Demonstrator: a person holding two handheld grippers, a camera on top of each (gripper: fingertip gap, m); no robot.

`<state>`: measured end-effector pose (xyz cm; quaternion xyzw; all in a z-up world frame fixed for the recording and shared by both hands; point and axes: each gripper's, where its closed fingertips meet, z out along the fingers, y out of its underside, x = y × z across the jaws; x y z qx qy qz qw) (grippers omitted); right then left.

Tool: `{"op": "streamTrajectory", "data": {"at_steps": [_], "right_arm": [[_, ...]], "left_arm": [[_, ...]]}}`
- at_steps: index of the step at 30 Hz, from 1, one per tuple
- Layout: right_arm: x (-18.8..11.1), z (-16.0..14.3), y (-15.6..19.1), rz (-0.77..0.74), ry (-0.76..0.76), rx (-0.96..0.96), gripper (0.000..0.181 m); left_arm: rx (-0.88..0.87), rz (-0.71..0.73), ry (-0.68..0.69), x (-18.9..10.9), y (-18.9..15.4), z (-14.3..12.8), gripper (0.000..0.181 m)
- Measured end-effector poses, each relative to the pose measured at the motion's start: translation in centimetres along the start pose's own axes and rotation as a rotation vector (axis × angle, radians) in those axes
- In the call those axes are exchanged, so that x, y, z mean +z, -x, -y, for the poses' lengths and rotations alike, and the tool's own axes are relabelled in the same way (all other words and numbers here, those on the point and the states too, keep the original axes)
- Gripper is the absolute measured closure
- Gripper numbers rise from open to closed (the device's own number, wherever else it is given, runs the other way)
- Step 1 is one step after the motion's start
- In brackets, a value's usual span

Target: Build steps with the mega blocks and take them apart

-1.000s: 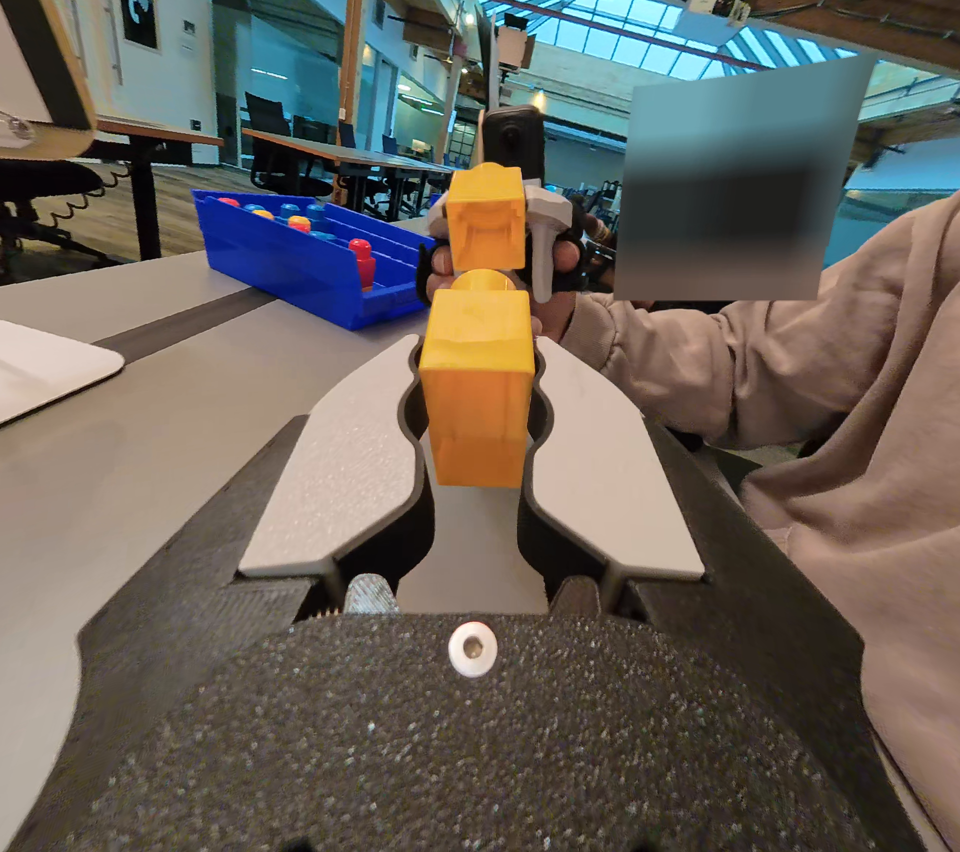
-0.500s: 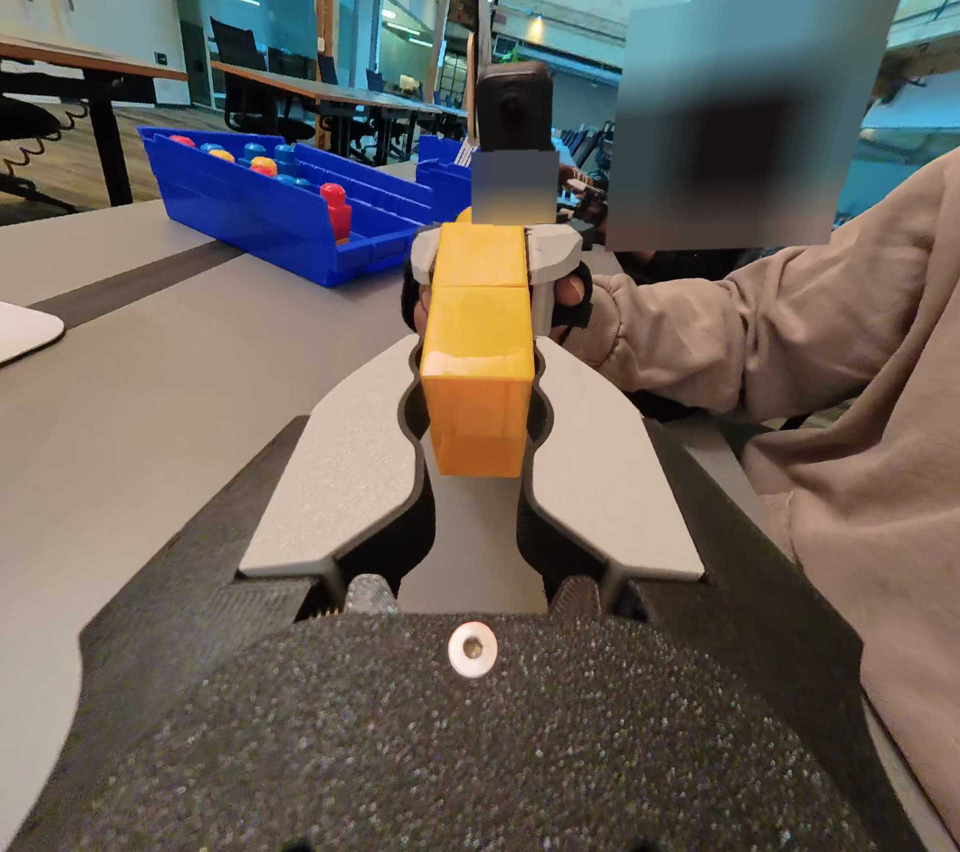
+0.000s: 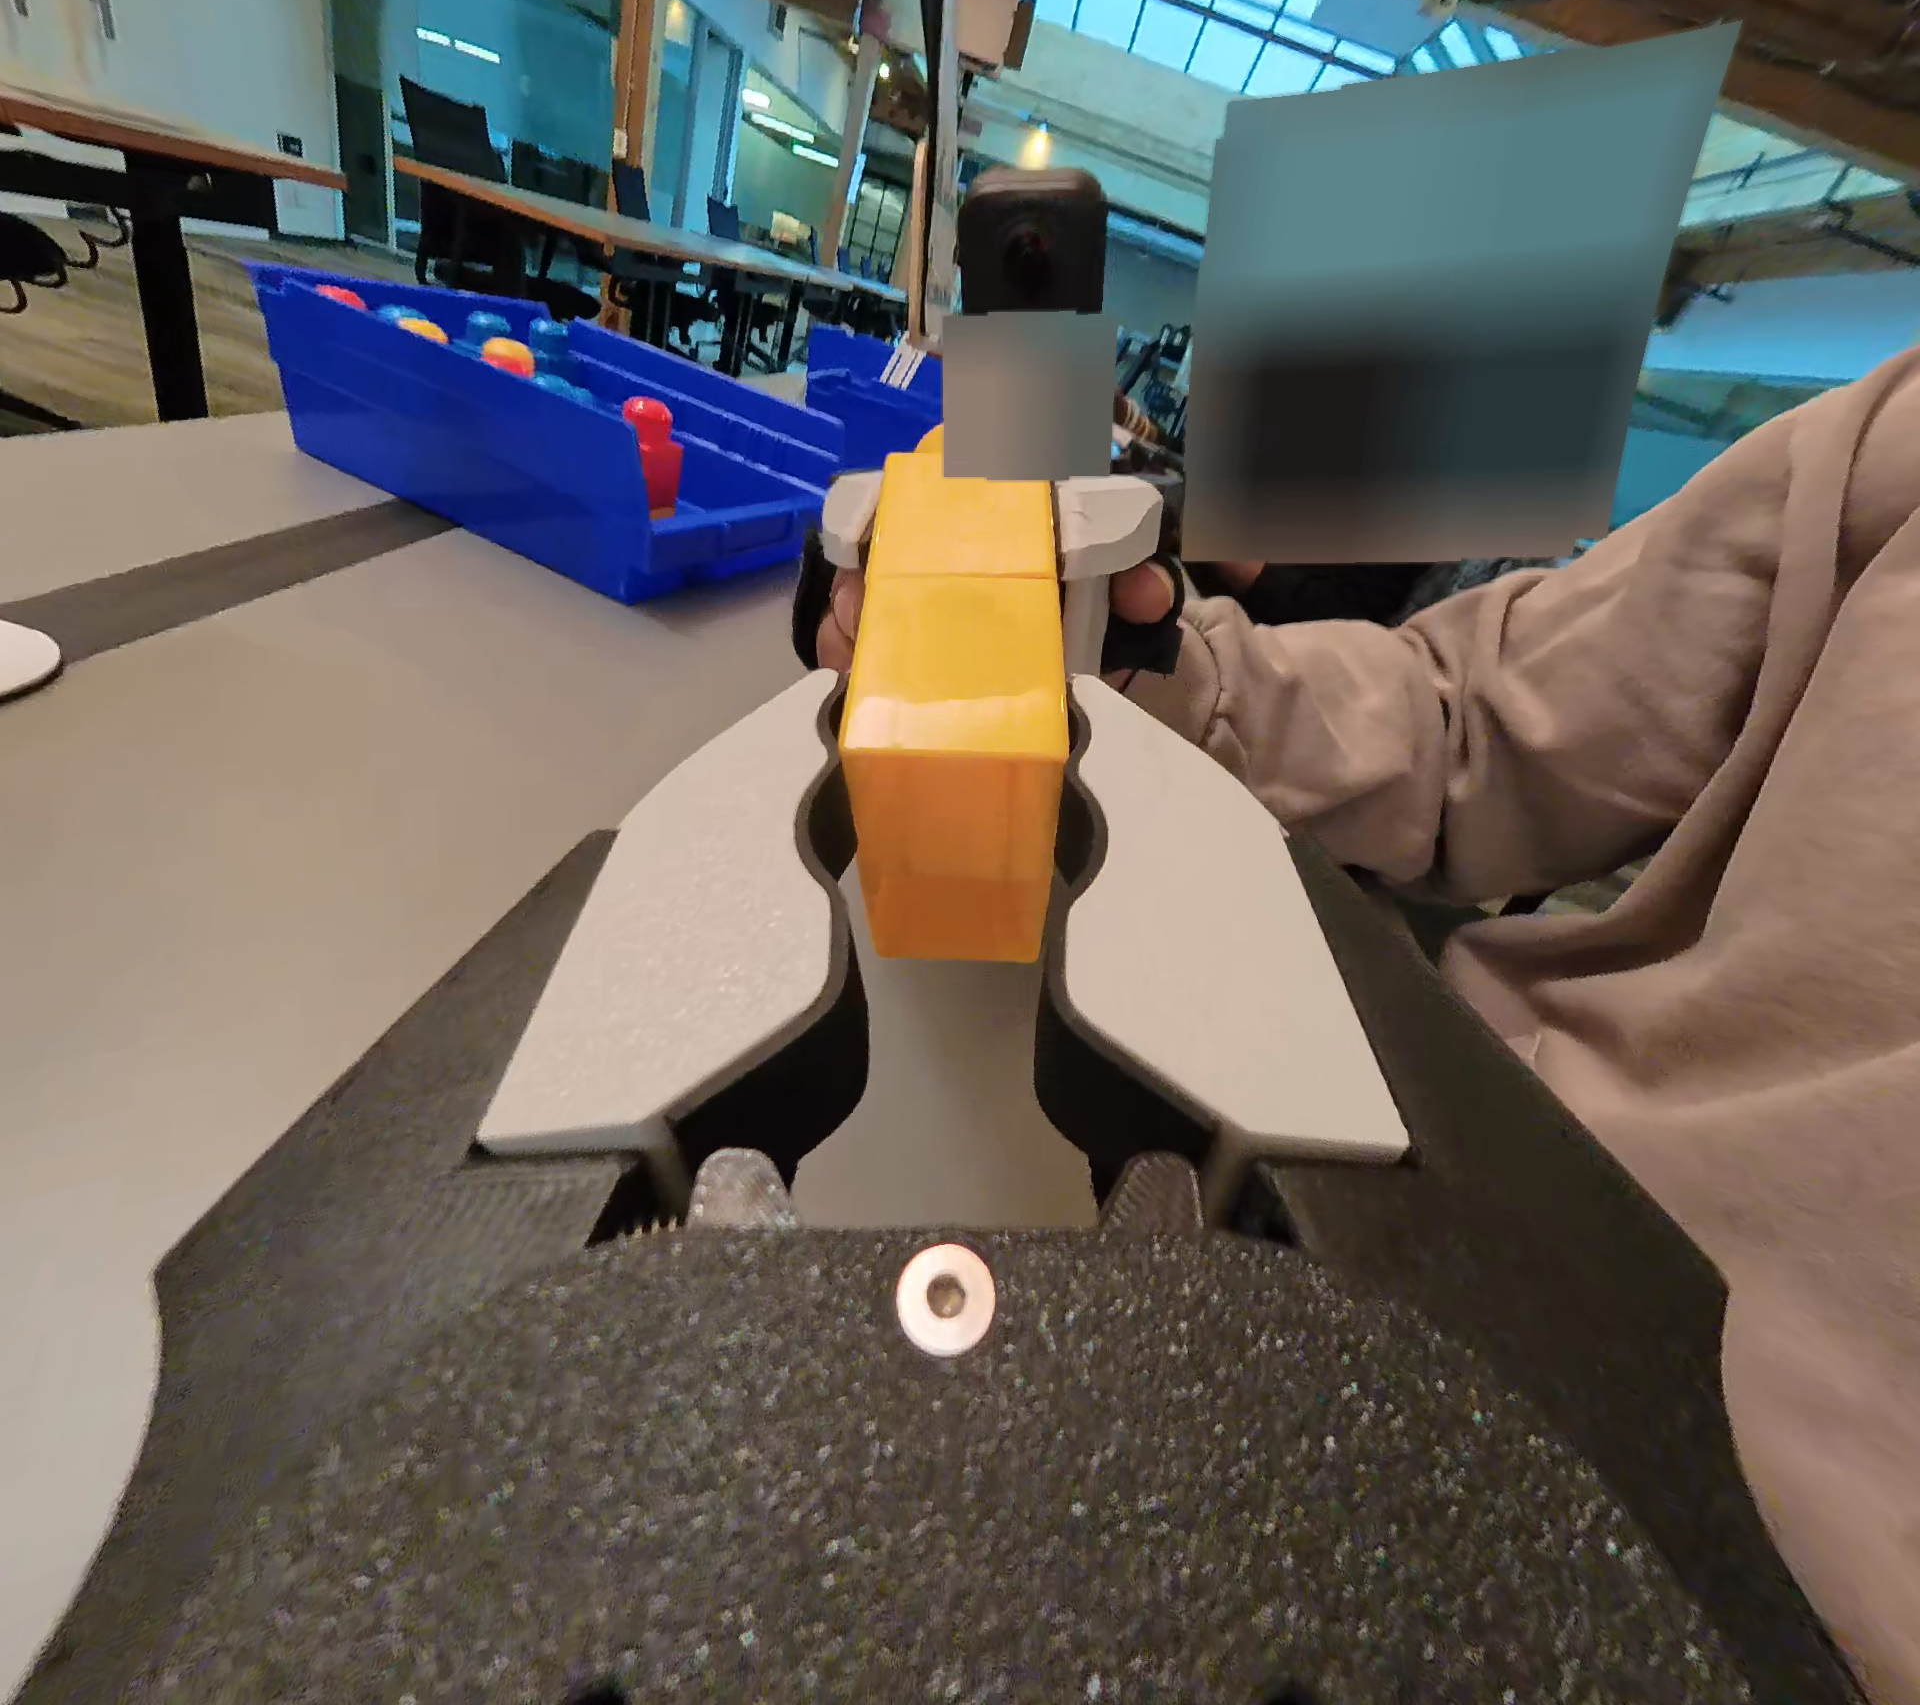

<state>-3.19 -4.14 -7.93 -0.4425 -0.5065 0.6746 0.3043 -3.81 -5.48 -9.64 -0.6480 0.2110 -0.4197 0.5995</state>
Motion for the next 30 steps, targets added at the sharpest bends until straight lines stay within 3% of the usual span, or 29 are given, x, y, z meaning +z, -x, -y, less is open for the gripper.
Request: {"op": "streamTrajectory", "data": {"at_steps": [4, 15, 18, 19, 23, 27, 30], "right_arm": [[-0.4, 1.1, 0.5, 0.012, -0.005, 0.007, 0.134], [-1.4, 1.7, 0.8, -0.004, 0.033, -0.057, 0.150], [-2.1, 2.5, 0.9, -0.044, 0.081, -0.147, 0.153], [-2.8, 3.0, 0.7, -0.069, 0.112, -0.192, 0.153], [-8.4, 7.3, -1.4, -0.239, 0.241, -0.343, 0.153], [-16.7, 12.5, -7.2, -0.580, 0.432, -0.378, 0.153], [-23.9, 15.8, -12.7, -0.905, 0.556, -0.344, 0.153]], "left_arm": [[0.013, 0.011, -0.034, -0.1, 0.0, 0.7, 0.145], [0.057, 0.007, -0.058, -0.2, -0.7, 1.0, 0.145], [0.062, 0.057, -0.044, 0.0, -0.1, 0.9, 0.124], [0.076, 0.078, -0.033, 0.0, 0.1, 0.8, 0.127], [0.108, 0.160, -0.040, -0.5, 1.2, 1.0, 0.151], [0.129, 0.308, -0.031, -1.3, 3.3, 1.0, 0.179], [0.147, 0.419, -0.039, -2.1, 4.5, 1.5, 0.181]]}}
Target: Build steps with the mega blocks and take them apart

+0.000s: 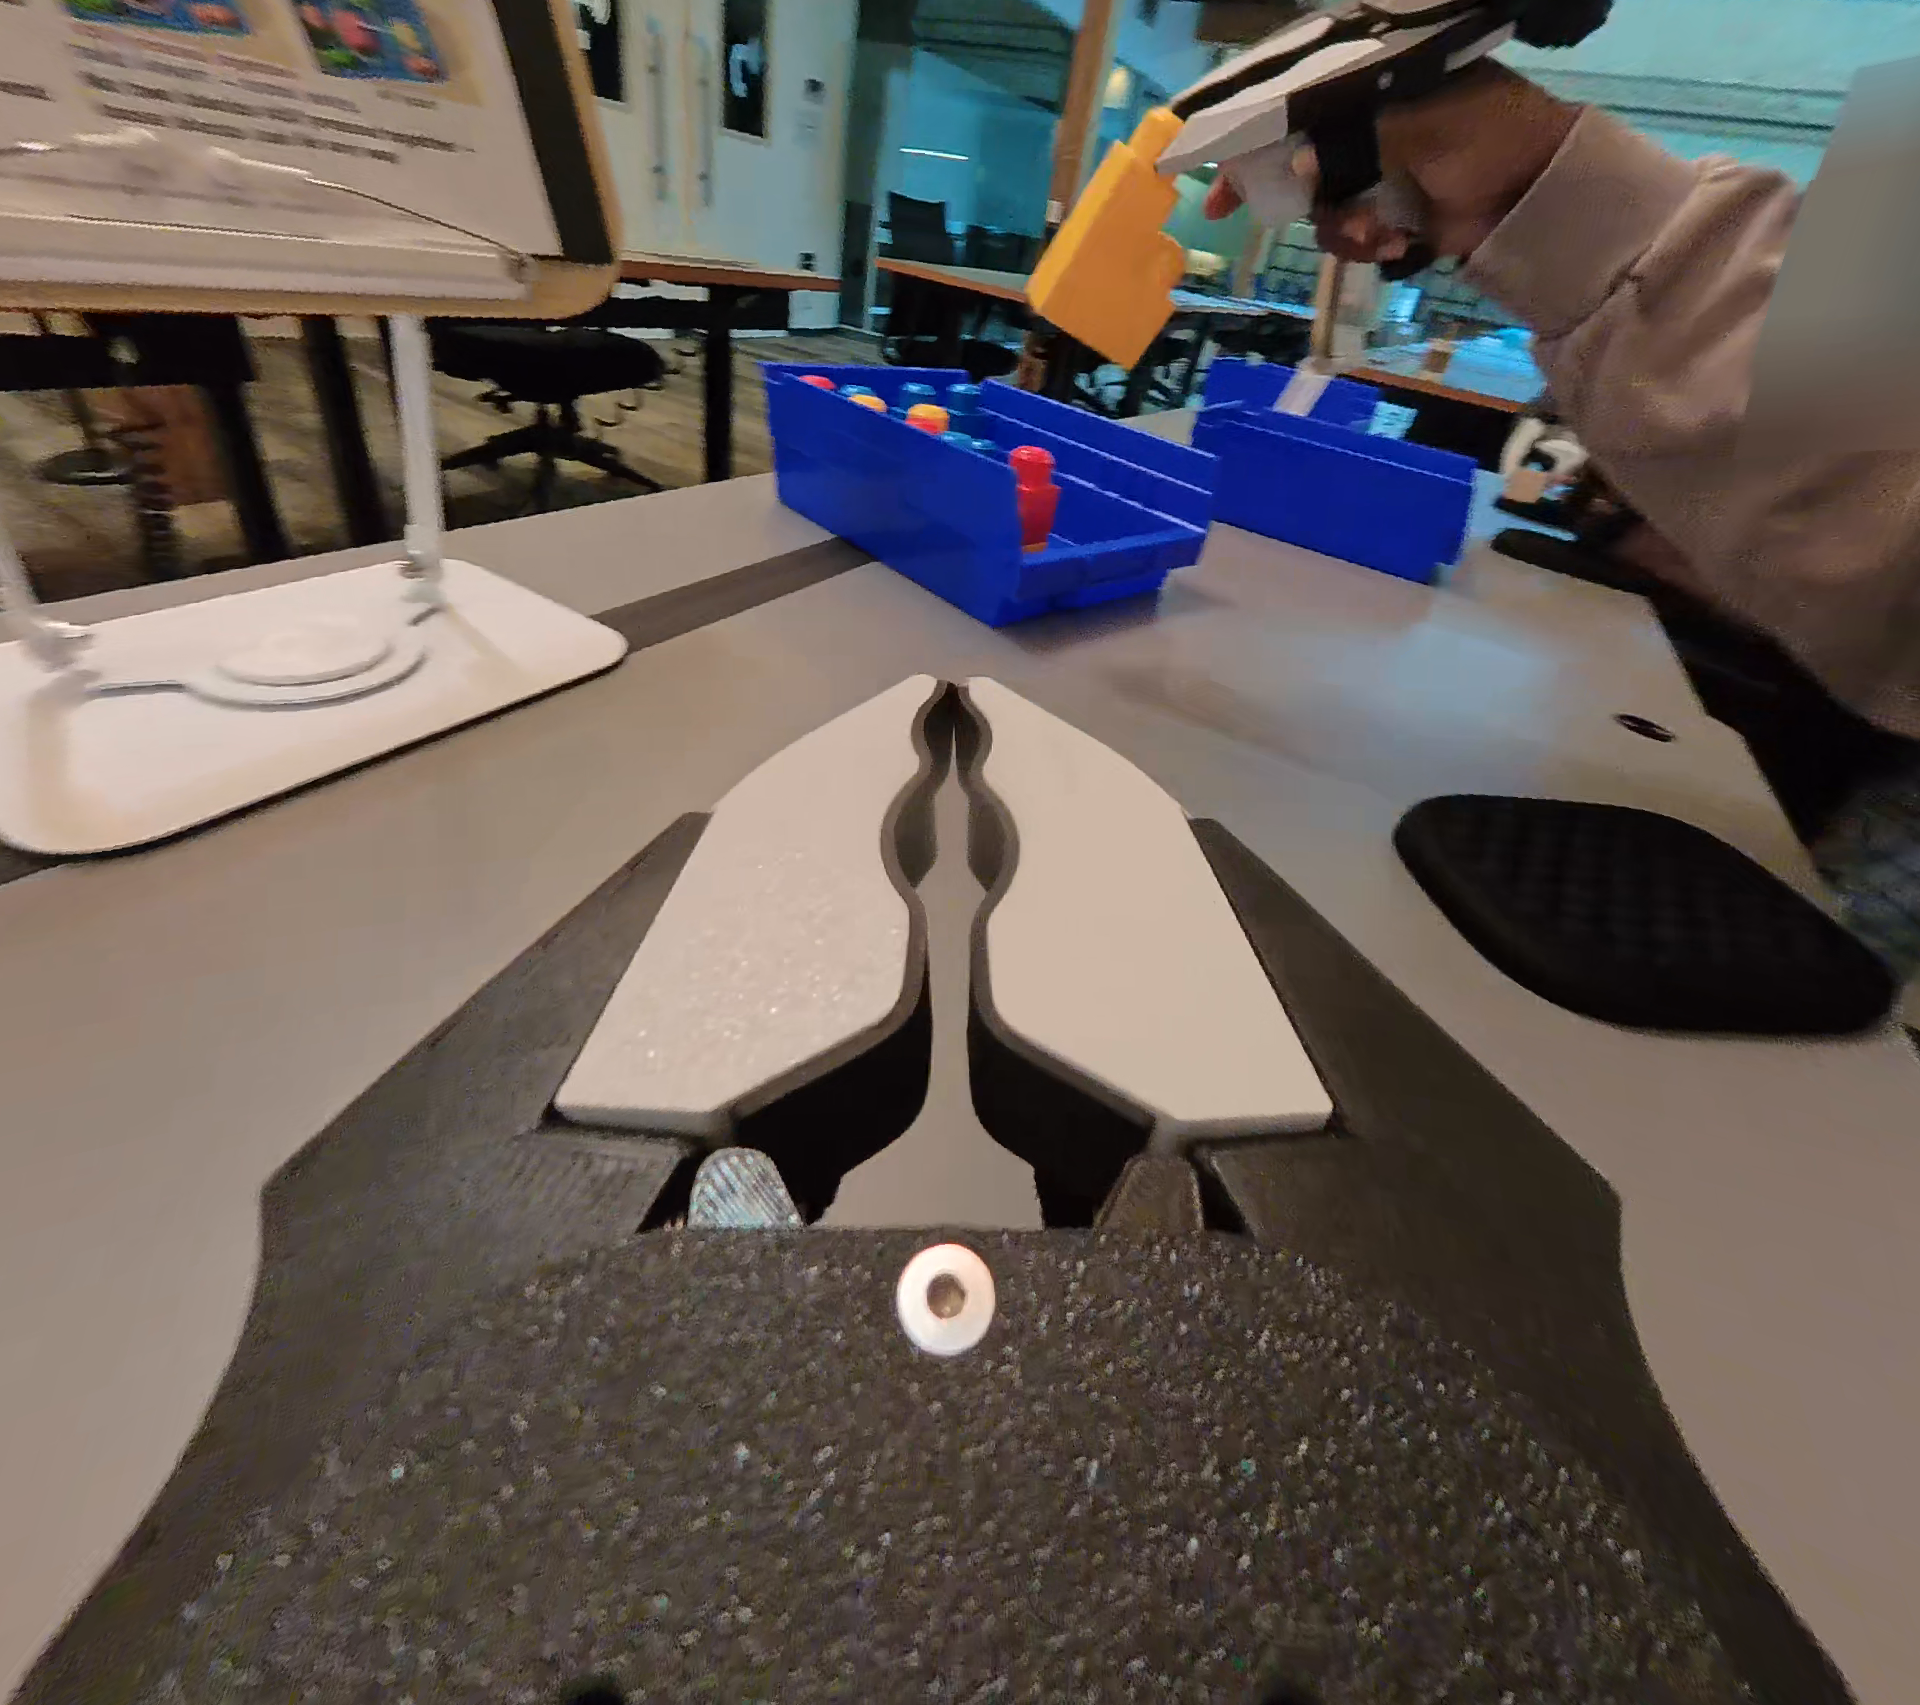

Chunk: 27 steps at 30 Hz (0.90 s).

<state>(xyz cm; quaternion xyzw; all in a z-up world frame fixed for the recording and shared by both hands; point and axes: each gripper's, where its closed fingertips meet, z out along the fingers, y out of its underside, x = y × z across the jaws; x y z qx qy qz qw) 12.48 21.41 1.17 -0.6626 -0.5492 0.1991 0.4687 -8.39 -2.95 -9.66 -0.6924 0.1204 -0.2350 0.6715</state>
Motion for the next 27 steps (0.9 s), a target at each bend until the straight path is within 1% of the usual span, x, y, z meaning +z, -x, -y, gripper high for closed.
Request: {"op": "streamTrajectory", "data": {"at_steps": [2, 4, 7, 9, 12, 14, 16, 18, 20, 26, 27], "right_arm": [[0.2, -1.8, -5.4, -0.160, 0.123, 0.058, 0.153], [1.0, -4.1, -9.1, -0.250, 0.230, 0.152, 0.153], [3.2, -7.8, -13.0, -0.358, 0.343, 0.291, 0.153], [5.0, -10.3, -14.5, -0.400, 0.382, 0.394, 0.153], [7.4, -13.9, -16.0, -0.453, 0.421, 0.543, 0.153], [8.6, -16.1, -16.3, -0.470, 0.453, 0.618, 0.153], [9.4, -17.8, -16.5, -0.496, 0.475, 0.655, 0.153], [10.3, -18.9, -16.3, -0.488, 0.477, 0.702, 0.153], [10.7, -19.1, -16.4, -0.504, 0.448, 0.720, 0.153], [10.9, -19.0, -16.5, -0.552, 0.453, 0.702, 0.152], [10.7, -18.9, -16.7, -0.568, 0.441, 0.684, 0.149]], "left_arm": [[0.014, 0.054, -0.003, -0.2, 0.7, 0.2, 0.181], [0.033, 0.098, -0.008, -0.4, 1.4, 0.3, 0.181], [0.043, 0.155, -0.013, -0.6, 2.4, 0.2, 0.181], [0.037, 0.188, -0.019, -0.8, 3.1, 0.0, 0.181], [0.045, 0.240, -0.028, -1.3, 4.1, 0.0, 0.181], [0.060, 0.263, -0.036, -1.5, 4.5, 0.2, 0.181], [0.080, 0.282, -0.043, -1.7, 4.7, 0.4, 0.181], [0.100, 0.291, -0.040, -1.8, 4.8, 0.4, 0.181], [0.117, 0.295, -0.030, -1.7, 4.8, 0.2, 0.181], [0.137, 0.274, 0.007, -1.1, 4.4, -0.6, 0.181], [0.139, 0.267, 0.015, -1.0, 4.3, -0.7, 0.181]]}}
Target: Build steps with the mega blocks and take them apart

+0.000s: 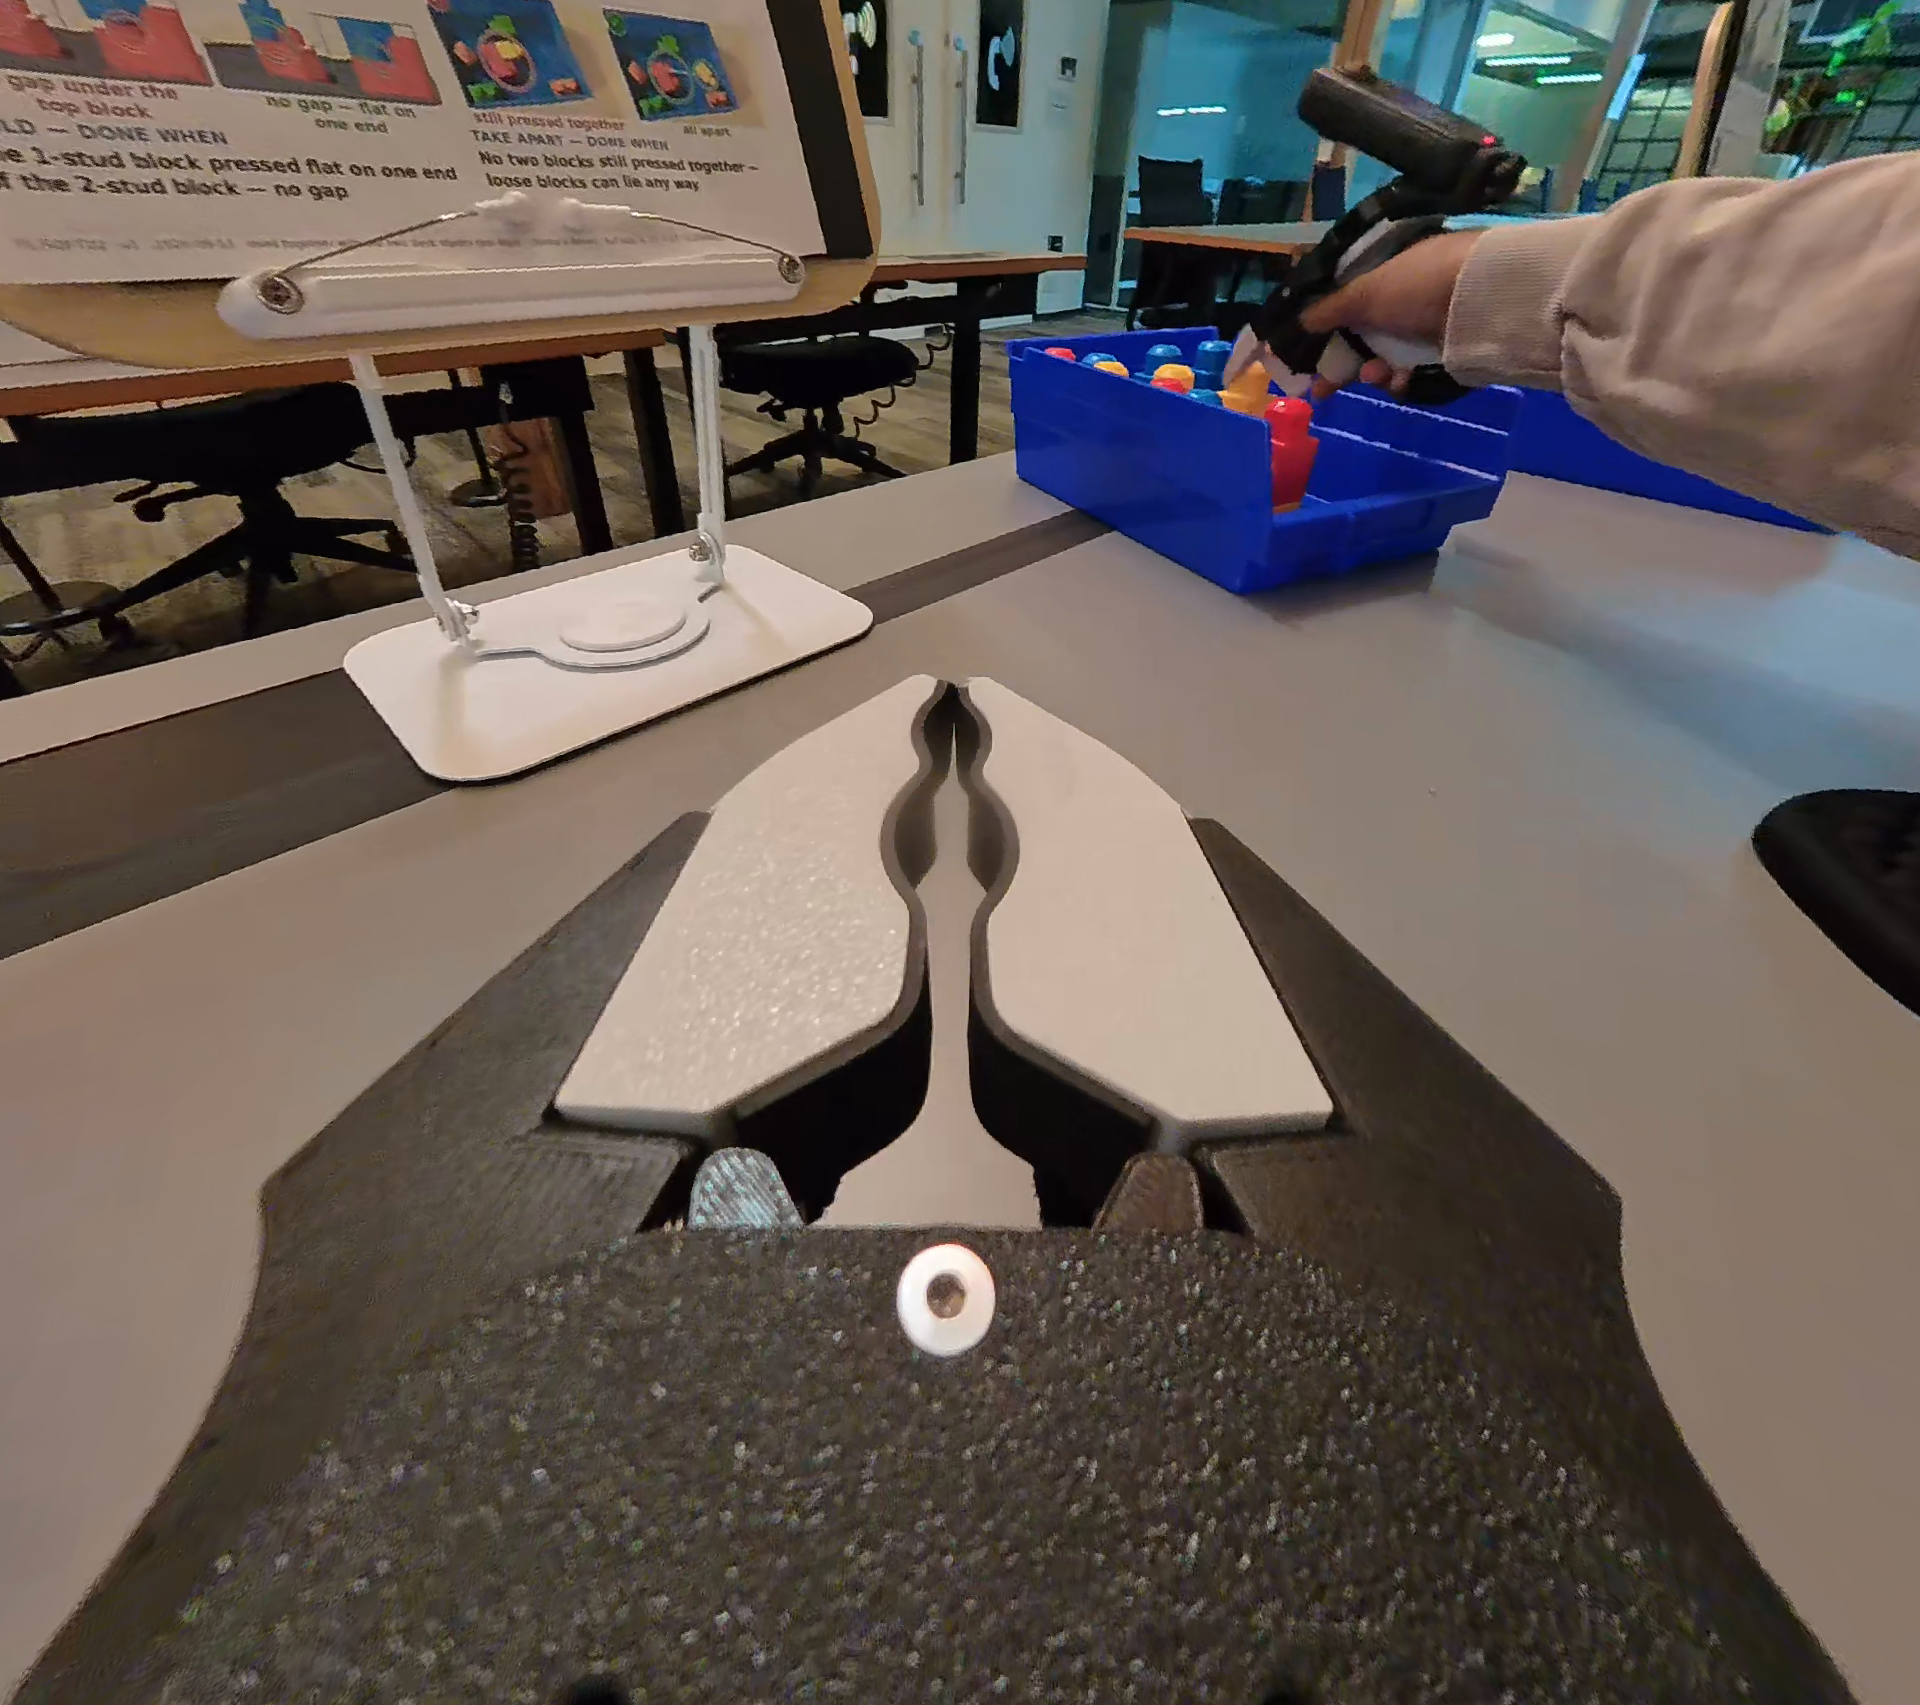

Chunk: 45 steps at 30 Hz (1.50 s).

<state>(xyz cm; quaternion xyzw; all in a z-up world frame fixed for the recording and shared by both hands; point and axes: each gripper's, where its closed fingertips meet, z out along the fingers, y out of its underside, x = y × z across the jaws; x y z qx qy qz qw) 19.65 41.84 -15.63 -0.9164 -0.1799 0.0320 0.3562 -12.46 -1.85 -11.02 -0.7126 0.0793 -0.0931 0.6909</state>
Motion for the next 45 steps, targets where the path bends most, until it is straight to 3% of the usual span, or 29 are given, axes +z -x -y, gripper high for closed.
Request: {"op": "streamTrajectory", "data": {"at_steps": [5, 10, 14, 17, 24, 27, 36, 45], "right_arm": [[-2.6, 2.8, 0.1, -0.011, -0.175, -0.075, 0.127], [-11.3, 6.9, 4.6, 0.149, -0.602, -0.192, 0.138], [-18.6, 5.0, 9.0, 0.297, -0.845, -0.192, 0.166], [-21.0, 1.2, 12.0, 0.369, -0.894, -0.192, 0.181], [-20.5, -9.1, 19.5, 0.558, -0.773, -0.162, 0.181], [-19.5, -12.0, 21.1, 0.552, -0.789, -0.202, 0.181], [-20.1, -12.8, 21.9, 0.617, -0.822, -0.229, 0.181], [-21.6, -12.0, 20.4, 0.590, -0.889, -0.217, 0.181]], "left_arm": [[0.000, -0.017, 0.019, 0.1, -0.4, -0.2, 0.181], [0.009, -0.017, 0.009, -0.1, -0.5, 0.1, 0.181], [0.024, -0.005, -0.006, -0.2, -0.4, 0.4, 0.181], [0.037, -0.003, -0.022, -0.3, -0.4, 0.7, 0.181], [0.077, 0.043, -0.023, -0.7, 0.4, 1.0, 0.181], [0.069, 0.059, -0.022, -0.8, 0.9, 0.9, 0.181], [0.070, 0.149, -0.040, -1.8, 3.2, 1.8, 0.181], [-0.023, 0.248, -0.107, -3.4, 6.8, 2.3, 0.178]]}}
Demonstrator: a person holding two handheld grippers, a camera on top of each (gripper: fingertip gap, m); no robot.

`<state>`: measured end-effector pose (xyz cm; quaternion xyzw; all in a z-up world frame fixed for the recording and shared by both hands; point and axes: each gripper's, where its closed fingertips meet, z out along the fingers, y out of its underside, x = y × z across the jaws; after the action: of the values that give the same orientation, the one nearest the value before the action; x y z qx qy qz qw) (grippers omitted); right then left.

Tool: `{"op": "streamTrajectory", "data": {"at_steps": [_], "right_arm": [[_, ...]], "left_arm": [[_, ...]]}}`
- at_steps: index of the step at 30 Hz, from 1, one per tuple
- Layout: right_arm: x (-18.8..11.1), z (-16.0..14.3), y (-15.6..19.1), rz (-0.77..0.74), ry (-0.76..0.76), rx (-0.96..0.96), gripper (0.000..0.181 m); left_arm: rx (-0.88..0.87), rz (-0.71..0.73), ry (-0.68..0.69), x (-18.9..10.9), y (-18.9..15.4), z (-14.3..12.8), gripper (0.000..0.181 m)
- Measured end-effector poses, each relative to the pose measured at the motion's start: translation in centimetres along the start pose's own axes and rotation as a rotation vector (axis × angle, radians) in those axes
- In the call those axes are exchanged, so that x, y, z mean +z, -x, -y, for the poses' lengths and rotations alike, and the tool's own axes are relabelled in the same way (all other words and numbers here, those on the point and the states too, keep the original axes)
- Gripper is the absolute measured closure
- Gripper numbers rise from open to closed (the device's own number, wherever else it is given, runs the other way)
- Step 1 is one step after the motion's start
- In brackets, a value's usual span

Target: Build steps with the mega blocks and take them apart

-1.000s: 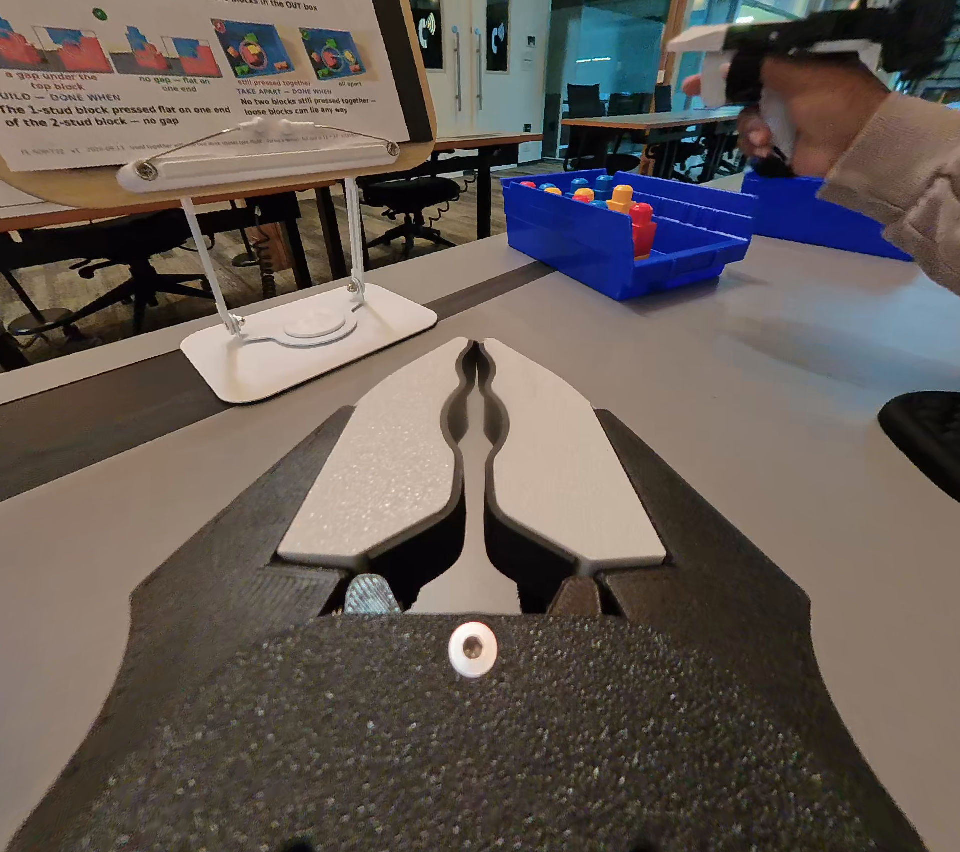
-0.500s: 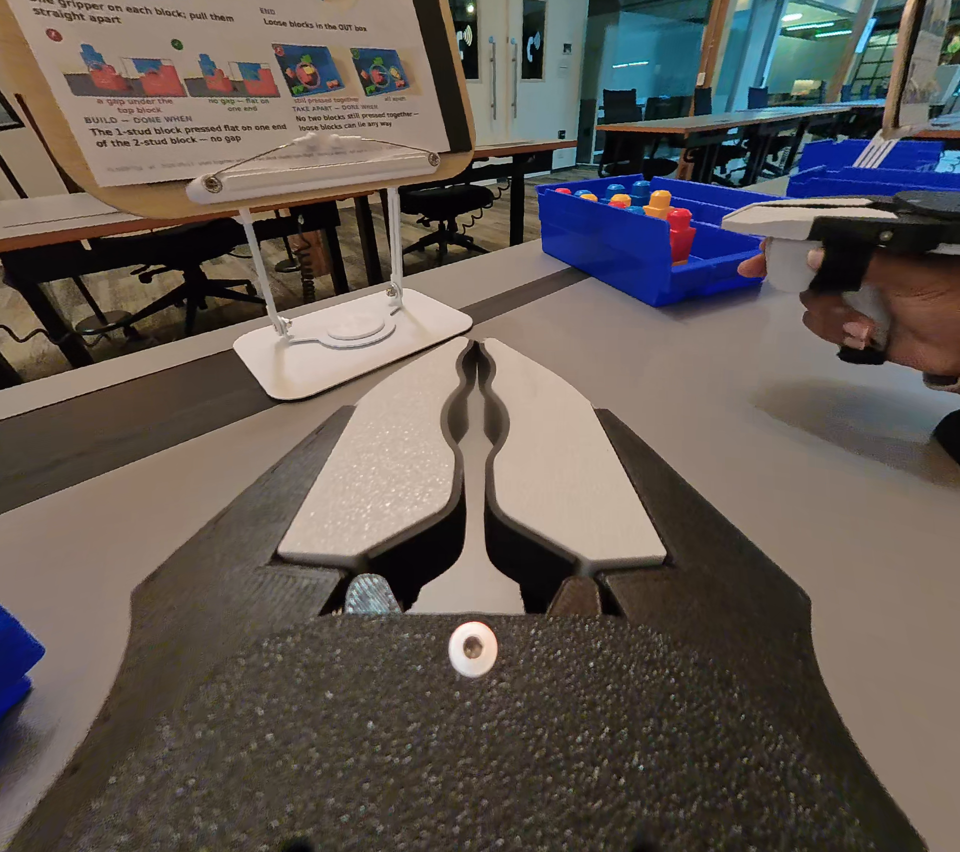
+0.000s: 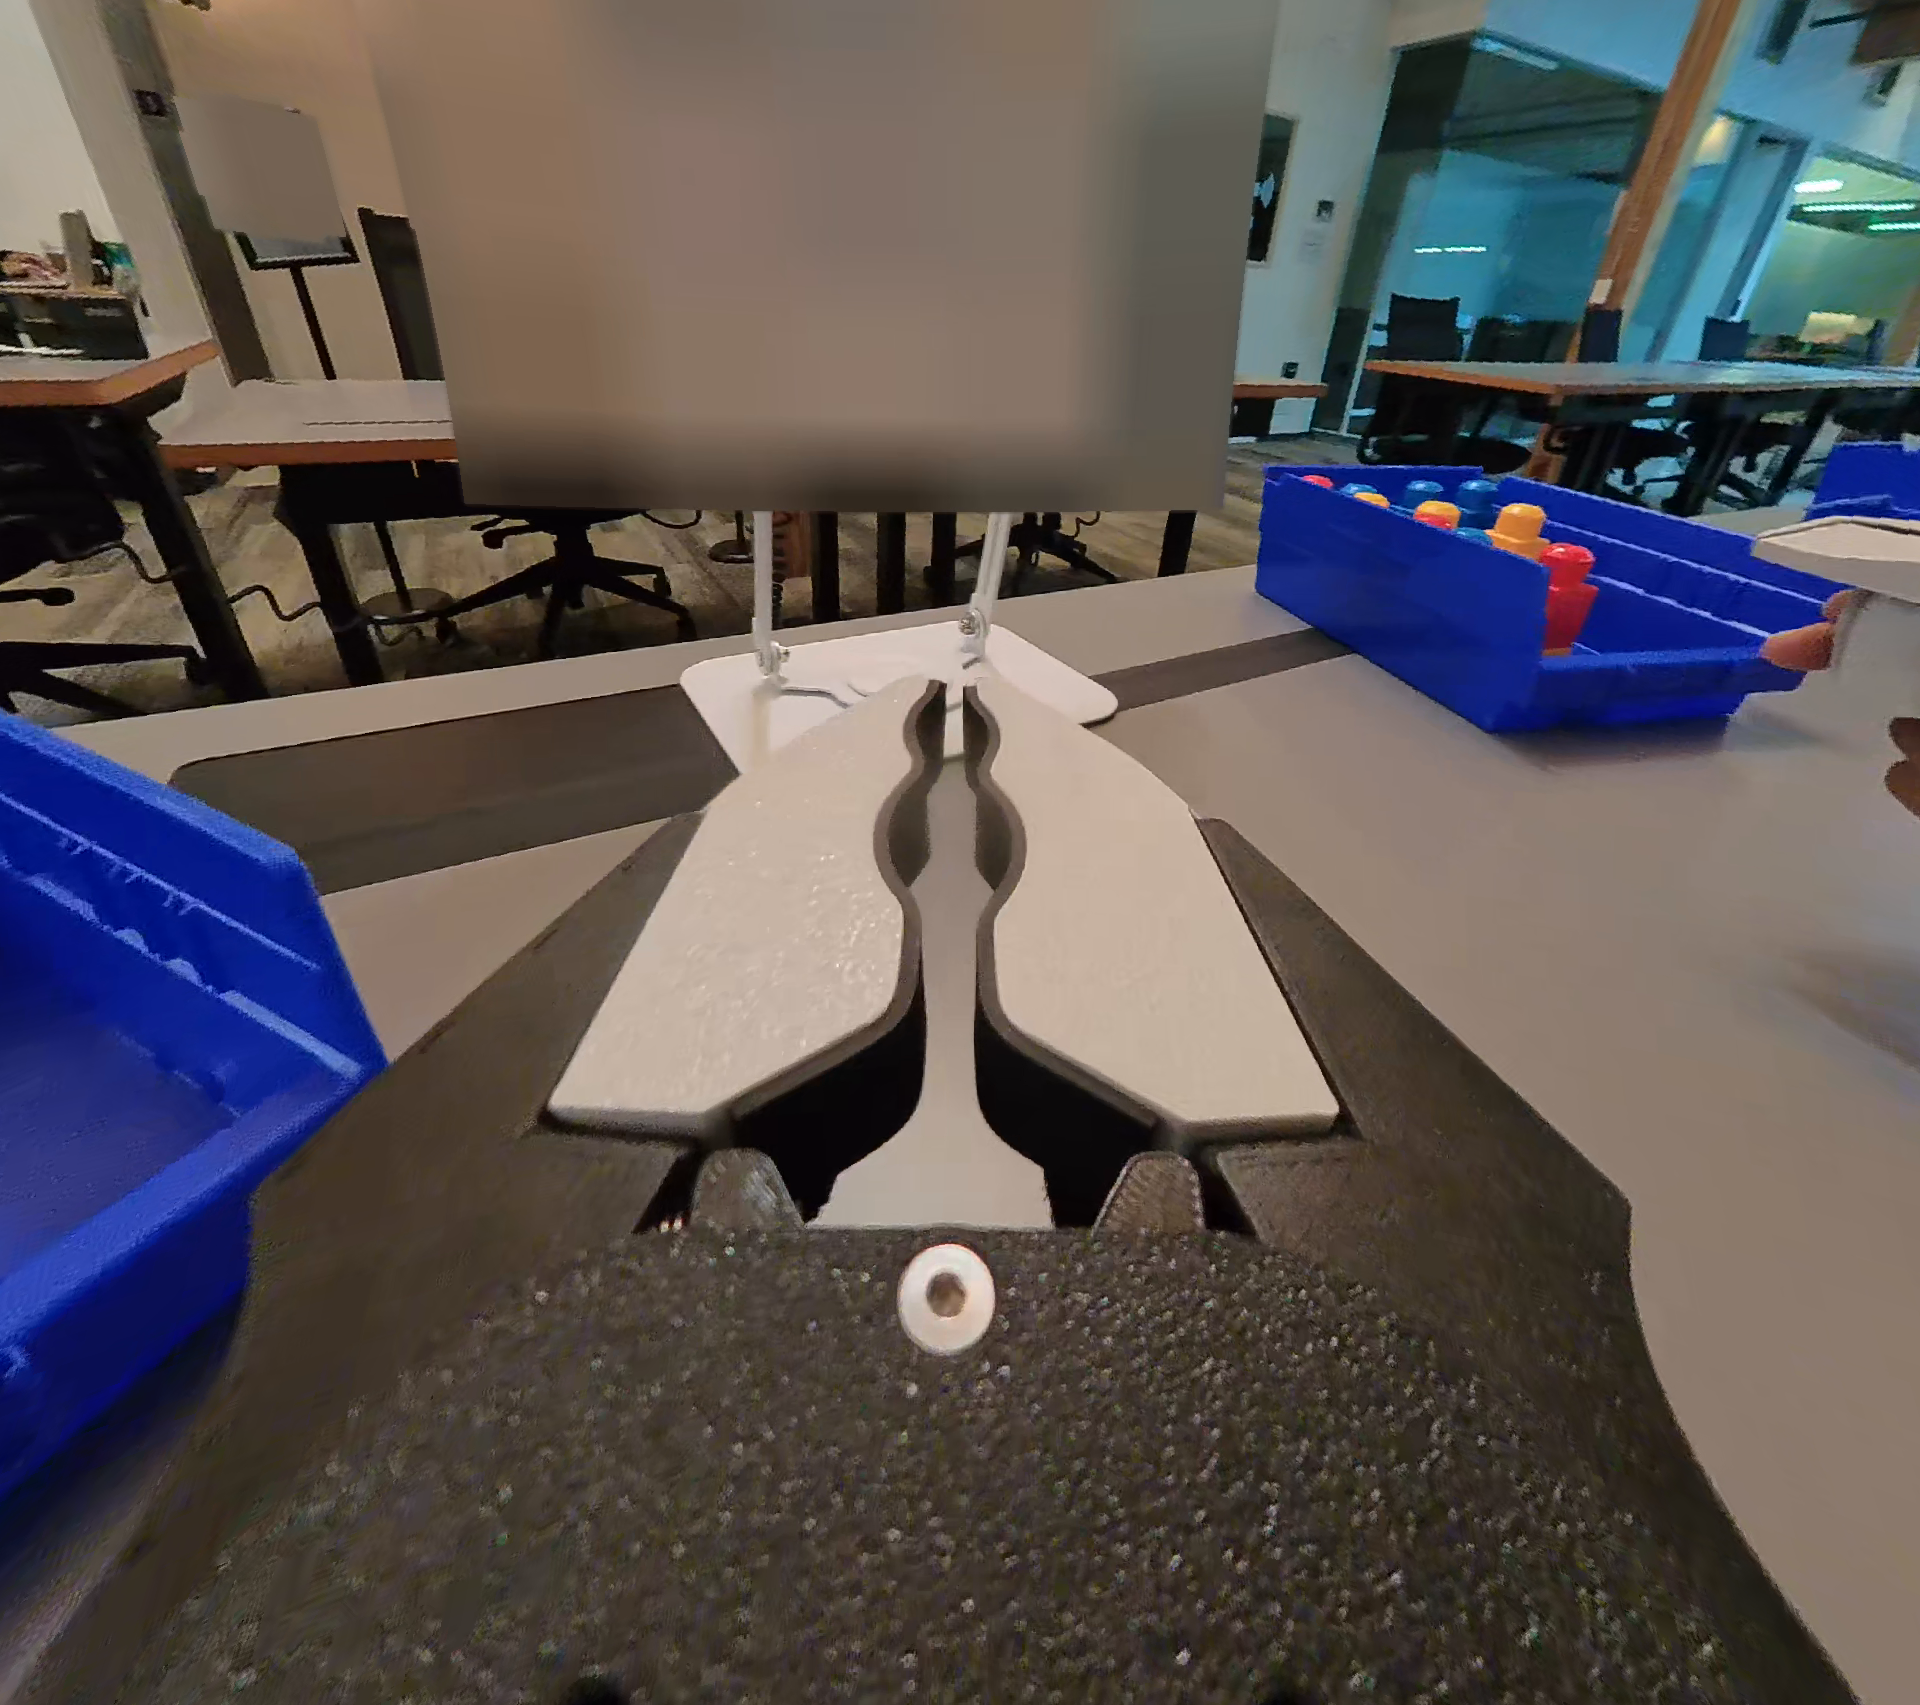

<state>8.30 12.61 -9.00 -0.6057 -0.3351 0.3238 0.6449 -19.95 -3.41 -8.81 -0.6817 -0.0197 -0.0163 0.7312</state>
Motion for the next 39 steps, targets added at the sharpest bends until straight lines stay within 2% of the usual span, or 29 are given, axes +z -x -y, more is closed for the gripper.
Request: {"op": "streamTrajectory", "data": {"at_steps": [8, 11, 13, 14, 16, 18, 22, 24, 27, 30, 33, 37, 38, 39], "right_arm": [[-0.3, -0.4, -2.0, -0.068, -0.001, 0.003, 0.181], [-0.3, -0.7, -2.8, -0.085, 0.010, 0.020, 0.181], [-0.4, -0.6, -2.9, -0.083, 0.007, 0.032, 0.181], [-0.4, -0.5, -2.9, -0.083, 0.004, 0.031, 0.181], [-0.5, -0.4, -2.9, -0.083, 0.000, 0.028, 0.181], [-0.4, -0.4, -2.7, -0.074, 0.002, 0.035, 0.181], [-0.2, -0.3, -1.8, -0.045, 0.005, 0.015, 0.181], [-0.2, -0.2, -1.2, -0.029, 0.008, -0.009, 0.181], [-0.1, -0.2, -0.5, -0.019, 0.015, -0.064, 0.181], [-0.1, -0.2, 0.0, -0.030, 0.017, -0.161, 0.181], [-0.2, -0.2, 0.3, -0.031, 0.015, -0.208, 0.181], [-0.2, -0.1, 0.3, -0.035, 0.013, -0.214, 0.181], [-0.2, -0.2, 0.3, -0.036, 0.014, -0.211, 0.181], [-0.1, -0.2, 0.2, -0.040, 0.017, -0.208, 0.181]], "left_arm": [[0.051, 0.074, -0.038, -0.6, 1.8, 1.1, 0.173], [0.116, 0.181, -0.052, -1.5, 4.3, 2.5, 0.163], [0.180, 0.297, -0.059, -3.4, 7.1, 4.5, 0.157], [0.191, 0.359, -0.030, -4.5, 8.9, 5.0, 0.146], [0.166, 0.506, 0.041, -7.4, 13.1, 5.1, 0.124], [0.138, 0.654, 0.073, -10.9, 17.0, 4.8, 0.113], [0.106, 0.875, 0.125, -17.2, 22.4, 2.7, 0.106], [0.048, 0.894, 0.199, -18.3, 24.0, 0.1, 0.104], [-0.009, 0.893, 0.323, -18.2, 25.7, -3.8, 0.110], [-0.055, 0.880, 0.367, -17.1, 26.6, -5.7, 0.123], [-0.122, 0.874, 0.343, -16.3, 27.4, -6.0, 0.140], [-0.100, 0.900, 0.336, -15.9, 28.3, -6.0, 0.164], [-0.096, 0.916, 0.330, -16.2, 28.5, -6.0, 0.176], [-0.089, 0.922, 0.325, -16.4, 28.7, -5.9, 0.176]]}}
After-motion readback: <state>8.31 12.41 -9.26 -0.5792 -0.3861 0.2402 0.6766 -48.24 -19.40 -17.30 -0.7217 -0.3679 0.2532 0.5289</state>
